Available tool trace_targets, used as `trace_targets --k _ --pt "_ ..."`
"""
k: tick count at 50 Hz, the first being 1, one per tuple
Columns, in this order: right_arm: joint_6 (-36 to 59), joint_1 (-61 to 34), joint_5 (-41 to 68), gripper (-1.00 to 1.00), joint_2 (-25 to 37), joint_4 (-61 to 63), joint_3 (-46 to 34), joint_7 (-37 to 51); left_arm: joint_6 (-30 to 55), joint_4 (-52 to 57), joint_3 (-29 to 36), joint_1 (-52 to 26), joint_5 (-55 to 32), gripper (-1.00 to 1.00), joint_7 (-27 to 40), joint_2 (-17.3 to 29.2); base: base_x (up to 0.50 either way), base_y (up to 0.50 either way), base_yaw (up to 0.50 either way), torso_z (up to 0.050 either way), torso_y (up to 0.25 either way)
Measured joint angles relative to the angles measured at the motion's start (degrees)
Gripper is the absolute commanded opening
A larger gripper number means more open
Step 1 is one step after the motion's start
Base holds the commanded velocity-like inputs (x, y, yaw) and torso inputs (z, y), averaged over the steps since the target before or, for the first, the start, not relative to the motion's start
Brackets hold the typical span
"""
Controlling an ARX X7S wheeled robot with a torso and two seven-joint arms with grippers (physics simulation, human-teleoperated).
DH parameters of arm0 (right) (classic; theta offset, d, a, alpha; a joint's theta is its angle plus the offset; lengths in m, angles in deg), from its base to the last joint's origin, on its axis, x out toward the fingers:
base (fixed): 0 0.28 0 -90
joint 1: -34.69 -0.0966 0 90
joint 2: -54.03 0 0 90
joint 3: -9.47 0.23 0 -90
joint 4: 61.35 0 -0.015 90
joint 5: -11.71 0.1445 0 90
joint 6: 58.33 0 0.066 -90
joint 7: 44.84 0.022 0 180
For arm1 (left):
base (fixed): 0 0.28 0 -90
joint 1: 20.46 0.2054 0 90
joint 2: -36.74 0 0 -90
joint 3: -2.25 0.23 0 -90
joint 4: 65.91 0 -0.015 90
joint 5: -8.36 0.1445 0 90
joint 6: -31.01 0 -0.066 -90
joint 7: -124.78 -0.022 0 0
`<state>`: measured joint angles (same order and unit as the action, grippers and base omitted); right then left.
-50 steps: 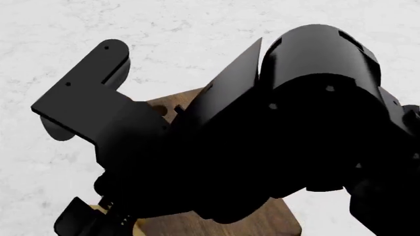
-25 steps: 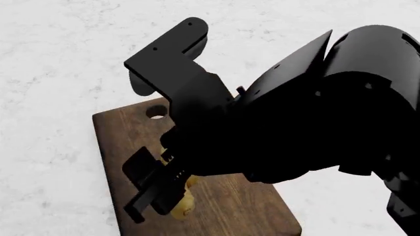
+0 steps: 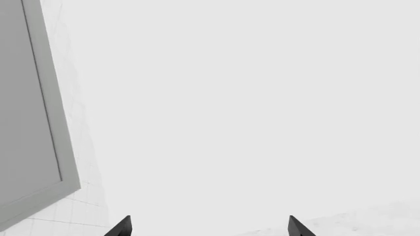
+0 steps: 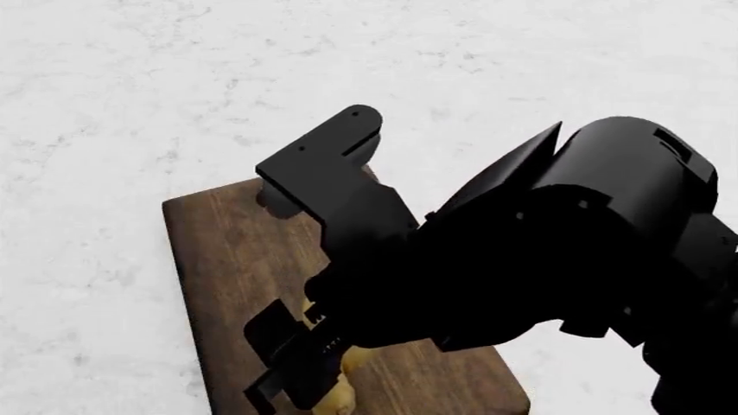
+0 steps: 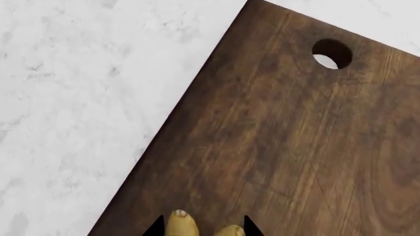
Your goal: Clear the non-vegetable object off the cutting board and place the vegetables onto it.
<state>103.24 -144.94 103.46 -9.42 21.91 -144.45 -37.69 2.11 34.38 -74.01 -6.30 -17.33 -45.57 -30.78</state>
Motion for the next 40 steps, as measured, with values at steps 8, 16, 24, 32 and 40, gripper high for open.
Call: trace_targets --k 8,16,24,32,40 --pt "-0.19 0.54 -1.37 1.0 -0.68 -0.46 -0.74 -1.21 0.1 0.22 -0.11 0.0 -0.16 1.0 0.13 0.21 0.0 0.0 0.0 0.0 0.0" --pt "-0.18 0.27 -1.57 1.0 -0.89 0.06 -1.05 -1.6 0.2 0.39 -0.2 0.05 -0.3 1.0 0.28 0.41 0.0 0.0 0.0 0.0 0.0" --pt "0.49 -1.98 0.22 1.0 -0.49 2.88 0.03 1.12 0.31 0.48 -0.25 -0.07 -0.46 1.0 0.41 0.5 0.0 0.0 0.0 0.0 0.0" --pt "1.48 -5.07 2.58 1.0 0.41 5.62 1.37 5.25 0.63 0.62 -0.27 -0.55 -0.73 1.0 0.55 0.38 0.0 0.0 0.0 0.0 0.0" --pt "2.41 -7.94 3.28 1.0 1.41 6.4 2.04 7.29 0.68 0.48 -0.12 -0.97 -0.88 1.0 0.59 0.25 0.0 0.0 0.0 0.0 0.0"
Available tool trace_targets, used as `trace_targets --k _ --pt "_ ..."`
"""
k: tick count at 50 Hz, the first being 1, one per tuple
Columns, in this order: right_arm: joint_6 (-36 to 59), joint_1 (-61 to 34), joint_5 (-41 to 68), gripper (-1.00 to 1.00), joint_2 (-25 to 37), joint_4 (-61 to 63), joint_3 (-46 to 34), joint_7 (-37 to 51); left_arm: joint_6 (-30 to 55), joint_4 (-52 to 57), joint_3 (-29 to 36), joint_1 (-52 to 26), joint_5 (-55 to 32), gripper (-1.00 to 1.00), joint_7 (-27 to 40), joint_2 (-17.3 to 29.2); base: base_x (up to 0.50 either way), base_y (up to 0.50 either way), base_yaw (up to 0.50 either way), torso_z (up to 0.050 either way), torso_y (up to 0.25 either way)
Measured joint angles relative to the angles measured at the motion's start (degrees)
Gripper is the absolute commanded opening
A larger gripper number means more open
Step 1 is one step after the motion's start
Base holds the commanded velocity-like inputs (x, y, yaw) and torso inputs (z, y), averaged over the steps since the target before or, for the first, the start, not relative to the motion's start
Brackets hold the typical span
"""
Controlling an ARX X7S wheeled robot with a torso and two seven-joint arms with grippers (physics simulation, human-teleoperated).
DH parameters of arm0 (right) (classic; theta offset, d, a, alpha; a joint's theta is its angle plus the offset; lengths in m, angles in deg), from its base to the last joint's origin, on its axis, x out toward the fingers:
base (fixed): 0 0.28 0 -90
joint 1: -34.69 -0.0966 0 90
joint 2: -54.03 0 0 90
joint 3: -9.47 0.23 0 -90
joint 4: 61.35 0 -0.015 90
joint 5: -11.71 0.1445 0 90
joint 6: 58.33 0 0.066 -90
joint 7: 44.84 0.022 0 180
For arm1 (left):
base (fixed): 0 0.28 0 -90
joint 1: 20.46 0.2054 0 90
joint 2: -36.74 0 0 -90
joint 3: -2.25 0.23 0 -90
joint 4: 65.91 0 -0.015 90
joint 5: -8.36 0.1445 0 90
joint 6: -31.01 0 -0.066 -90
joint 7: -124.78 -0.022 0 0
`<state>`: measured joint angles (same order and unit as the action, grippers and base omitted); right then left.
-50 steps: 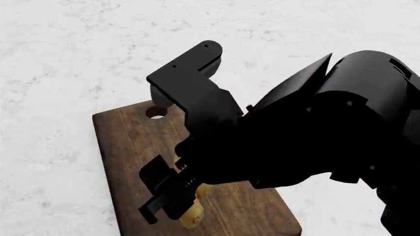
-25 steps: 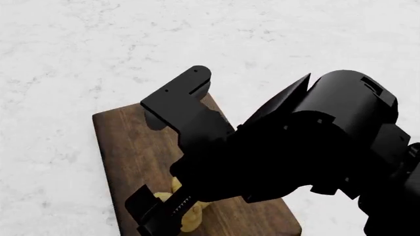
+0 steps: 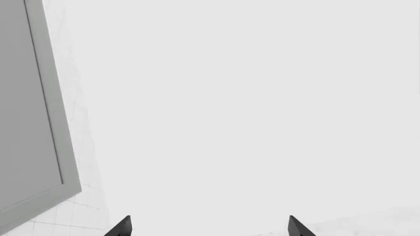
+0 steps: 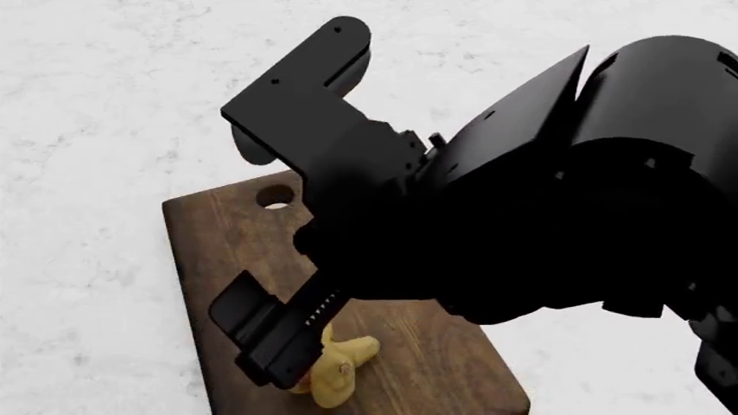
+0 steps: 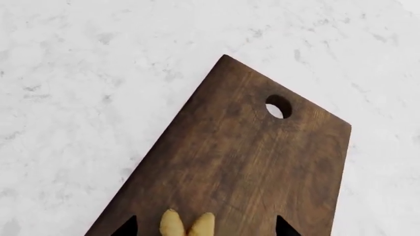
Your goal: Clear the non-vegetable object off the cutting board and place the vegetables onto it.
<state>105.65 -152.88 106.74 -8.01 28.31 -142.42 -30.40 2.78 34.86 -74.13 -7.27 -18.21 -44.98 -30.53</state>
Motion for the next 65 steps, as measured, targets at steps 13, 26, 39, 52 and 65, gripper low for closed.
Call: trace_targets --k 13,26,39,52,65 --pt "3.18 -5.85 -3.47 1.0 2.38 -1.76 -1.48 -3.28 -0.15 -0.11 0.1 0.07 -0.26 1.0 0.15 -0.15 0.0 0.0 0.0 0.0 0.0" --pt "5.71 -11.15 -10.07 1.0 4.52 -5.85 -5.67 -11.55 0.35 0.43 -0.24 0.07 -0.71 1.0 0.52 0.0 0.0 0.0 0.0 0.0 0.0" --pt "6.08 -15.39 -18.62 1.0 4.31 -11.69 -13.23 -23.6 0.01 -0.35 -0.12 -0.34 -0.69 1.0 0.52 0.18 0.0 0.0 0.0 0.0 0.0" --pt "2.65 -19.13 -29.39 1.0 2.89 -17.5 -24.0 -36.36 -0.37 -1.05 -0.12 -0.65 -0.67 1.0 0.56 0.39 0.0 0.0 0.0 0.0 0.0" --pt "-5.19 -19.08 -39.21 1.0 0.03 -24.9 -33.29 -47.03 -0.86 -1.58 0.11 -0.58 -0.49 1.0 0.69 0.7 0.0 0.0 0.0 0.0 0.0"
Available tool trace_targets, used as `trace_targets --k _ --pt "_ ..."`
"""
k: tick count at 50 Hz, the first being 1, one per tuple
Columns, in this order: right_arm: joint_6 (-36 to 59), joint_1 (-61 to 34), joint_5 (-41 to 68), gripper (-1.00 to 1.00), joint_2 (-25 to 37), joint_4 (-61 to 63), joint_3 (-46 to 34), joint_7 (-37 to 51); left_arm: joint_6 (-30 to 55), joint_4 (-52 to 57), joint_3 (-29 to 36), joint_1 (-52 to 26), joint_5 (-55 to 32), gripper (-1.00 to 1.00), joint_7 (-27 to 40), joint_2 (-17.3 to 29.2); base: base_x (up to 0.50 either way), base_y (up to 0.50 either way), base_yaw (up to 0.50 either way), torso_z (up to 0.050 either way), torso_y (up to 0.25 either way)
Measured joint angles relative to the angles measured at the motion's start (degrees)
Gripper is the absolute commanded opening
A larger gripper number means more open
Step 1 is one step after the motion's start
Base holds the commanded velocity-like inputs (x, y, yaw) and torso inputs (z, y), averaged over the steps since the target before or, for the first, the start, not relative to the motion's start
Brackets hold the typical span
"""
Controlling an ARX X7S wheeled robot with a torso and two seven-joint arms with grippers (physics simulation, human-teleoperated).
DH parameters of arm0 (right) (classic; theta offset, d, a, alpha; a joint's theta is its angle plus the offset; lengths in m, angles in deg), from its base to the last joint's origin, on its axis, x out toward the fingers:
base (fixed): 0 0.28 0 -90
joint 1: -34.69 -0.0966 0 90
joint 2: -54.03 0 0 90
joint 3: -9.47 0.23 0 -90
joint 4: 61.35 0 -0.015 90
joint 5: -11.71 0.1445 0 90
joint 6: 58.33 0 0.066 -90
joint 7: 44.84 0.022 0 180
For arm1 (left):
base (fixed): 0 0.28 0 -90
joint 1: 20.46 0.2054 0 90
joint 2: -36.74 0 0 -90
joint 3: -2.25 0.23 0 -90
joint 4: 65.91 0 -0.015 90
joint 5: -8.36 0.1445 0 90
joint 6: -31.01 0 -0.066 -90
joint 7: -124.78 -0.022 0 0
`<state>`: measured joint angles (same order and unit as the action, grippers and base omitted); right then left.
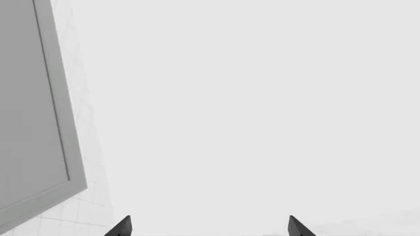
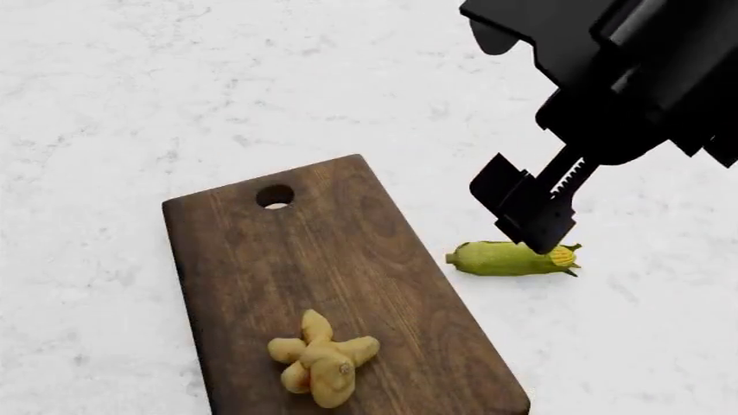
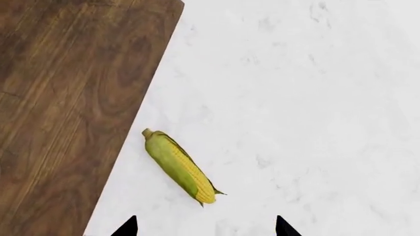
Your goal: Clear the non-vegetable object off the cutting board and place the vegetables onto it.
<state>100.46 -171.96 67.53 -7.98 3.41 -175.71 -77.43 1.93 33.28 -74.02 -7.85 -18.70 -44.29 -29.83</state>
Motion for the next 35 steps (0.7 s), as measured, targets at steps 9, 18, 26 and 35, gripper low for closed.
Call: trace_targets --k 9,18,26,35 --pt "-7.32 1.45 -5.46 1.0 -3.25 -8.46 -3.96 -6.45 -0.36 -0.4 0.27 0.07 0.21 1.0 0.05 0.27 0.0 0.0 0.0 0.0 0.0" --pt "-14.58 4.06 -9.82 1.0 -7.29 -18.72 -7.12 -13.21 -0.88 -1.19 0.76 -0.21 0.56 1.0 0.02 0.4 0.0 0.0 0.0 0.0 0.0" --pt "-22.43 7.3 -13.49 1.0 -12.94 -32.31 -9.32 -20.04 -1.36 -1.87 1.17 -0.39 0.81 1.0 0.0 0.42 0.0 0.0 0.0 0.0 0.0" --pt "-28.24 10.58 -18.19 1.0 -17.72 -42.9 -7.62 -24.92 -2.04 -2.85 1.5 -0.68 1.17 1.0 -0.11 0.63 0.0 0.0 0.0 0.0 0.0"
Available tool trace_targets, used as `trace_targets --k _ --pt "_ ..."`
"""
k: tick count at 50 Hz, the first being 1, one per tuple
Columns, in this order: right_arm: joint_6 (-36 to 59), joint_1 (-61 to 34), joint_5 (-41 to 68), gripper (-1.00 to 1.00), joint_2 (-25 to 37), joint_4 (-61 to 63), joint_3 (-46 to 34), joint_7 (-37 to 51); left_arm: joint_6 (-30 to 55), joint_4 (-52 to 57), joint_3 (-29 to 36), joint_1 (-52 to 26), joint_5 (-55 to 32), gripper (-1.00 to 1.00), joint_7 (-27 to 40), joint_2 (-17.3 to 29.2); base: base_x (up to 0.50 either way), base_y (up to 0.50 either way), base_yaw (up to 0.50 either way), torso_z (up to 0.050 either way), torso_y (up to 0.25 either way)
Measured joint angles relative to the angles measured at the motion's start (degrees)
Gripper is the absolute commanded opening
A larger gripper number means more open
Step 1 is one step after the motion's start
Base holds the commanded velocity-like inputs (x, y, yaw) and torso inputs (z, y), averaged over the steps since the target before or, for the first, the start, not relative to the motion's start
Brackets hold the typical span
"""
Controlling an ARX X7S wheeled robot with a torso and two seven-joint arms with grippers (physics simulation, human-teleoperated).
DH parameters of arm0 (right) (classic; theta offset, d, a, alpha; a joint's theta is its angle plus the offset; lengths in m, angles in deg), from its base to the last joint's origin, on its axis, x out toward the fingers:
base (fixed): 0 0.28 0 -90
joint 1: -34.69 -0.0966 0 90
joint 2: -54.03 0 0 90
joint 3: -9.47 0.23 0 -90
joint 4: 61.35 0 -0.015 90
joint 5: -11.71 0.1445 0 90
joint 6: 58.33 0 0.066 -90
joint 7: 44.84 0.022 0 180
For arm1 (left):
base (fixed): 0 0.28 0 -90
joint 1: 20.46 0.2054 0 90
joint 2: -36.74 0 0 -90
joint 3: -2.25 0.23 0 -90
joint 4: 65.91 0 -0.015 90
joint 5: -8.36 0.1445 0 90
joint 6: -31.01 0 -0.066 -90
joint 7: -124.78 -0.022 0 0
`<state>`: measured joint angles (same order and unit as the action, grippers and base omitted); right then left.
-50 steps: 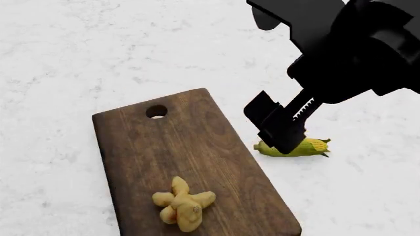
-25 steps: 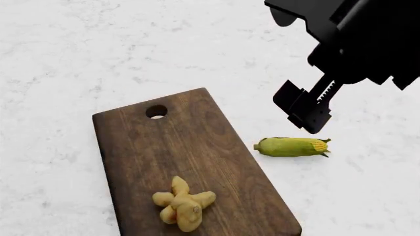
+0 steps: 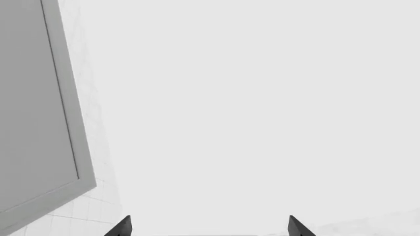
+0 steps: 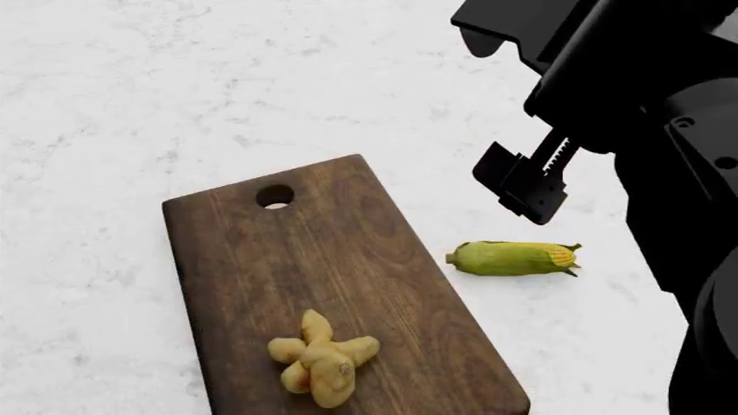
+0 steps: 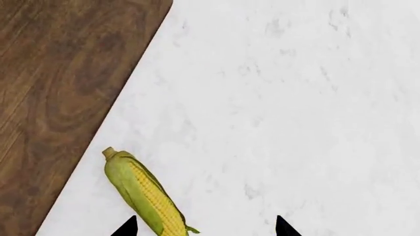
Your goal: Clear the non-vegetable object off the cutting board and place the vegetables onto it.
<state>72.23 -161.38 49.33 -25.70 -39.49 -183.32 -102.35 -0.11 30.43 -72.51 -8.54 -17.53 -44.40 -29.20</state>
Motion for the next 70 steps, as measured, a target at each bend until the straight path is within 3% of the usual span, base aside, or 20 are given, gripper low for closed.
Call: trace_targets --k 37,70 --pt "-2.6 9.21 -27.57 1.0 -4.4 -6.86 23.2 -8.68 -0.68 -1.13 0.1 -0.47 0.56 1.0 0.54 1.25 0.0 0.0 0.0 0.0 0.0" --pt "-3.44 13.61 -35.57 1.0 -3.54 -6.86 28.75 -9.01 -1.5 -3.1 0.05 -1.86 1.39 1.0 1.29 1.96 0.0 0.0 0.0 0.0 0.0"
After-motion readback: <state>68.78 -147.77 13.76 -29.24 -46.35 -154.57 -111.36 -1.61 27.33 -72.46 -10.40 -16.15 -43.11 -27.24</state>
